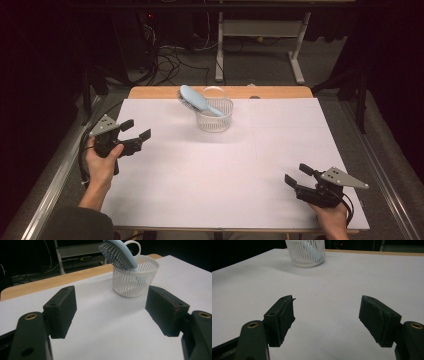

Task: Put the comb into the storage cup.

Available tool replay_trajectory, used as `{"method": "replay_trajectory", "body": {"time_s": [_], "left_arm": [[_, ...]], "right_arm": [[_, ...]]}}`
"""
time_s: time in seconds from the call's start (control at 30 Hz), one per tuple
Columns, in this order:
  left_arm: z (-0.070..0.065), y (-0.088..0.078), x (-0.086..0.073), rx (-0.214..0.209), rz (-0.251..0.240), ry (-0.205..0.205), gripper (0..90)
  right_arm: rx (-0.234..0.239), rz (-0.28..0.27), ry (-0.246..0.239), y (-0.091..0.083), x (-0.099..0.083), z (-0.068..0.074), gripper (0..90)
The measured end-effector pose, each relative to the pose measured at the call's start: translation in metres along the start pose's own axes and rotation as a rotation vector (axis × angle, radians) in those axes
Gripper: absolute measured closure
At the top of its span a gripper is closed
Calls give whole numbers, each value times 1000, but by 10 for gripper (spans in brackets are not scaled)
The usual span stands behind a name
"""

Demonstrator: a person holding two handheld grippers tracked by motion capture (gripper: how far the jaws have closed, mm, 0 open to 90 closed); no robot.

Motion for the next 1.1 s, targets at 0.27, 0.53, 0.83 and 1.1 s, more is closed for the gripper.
{"method": "replay_trajectory", "body": {"time_s": [0.27,0.53,0.83,1.1], "left_arm": [[0,-6,-6,-3,-9,-6,260],[2,-10,-14,-10,-11,-17,255],[2,-12,-18,-10,-12,-16,254],[0,-14,-21,-6,-7,-8,254]], "right_arm": [[-2,-4,-3,-1,1,0,287],[-3,-7,0,-2,1,0,287],[-16,-9,0,-3,1,-1,281],[-13,-6,-1,-3,0,-1,281]]}}
Point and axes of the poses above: each handheld gripper's, and its own axes: y roughly forward along the jaws, x roughly out of its top, z roughly to its left, the point moved 9 cm from there along y, roughly forward along the jaws, and after that the axes turned 8 degrees about -y, right-handed, at the moved point
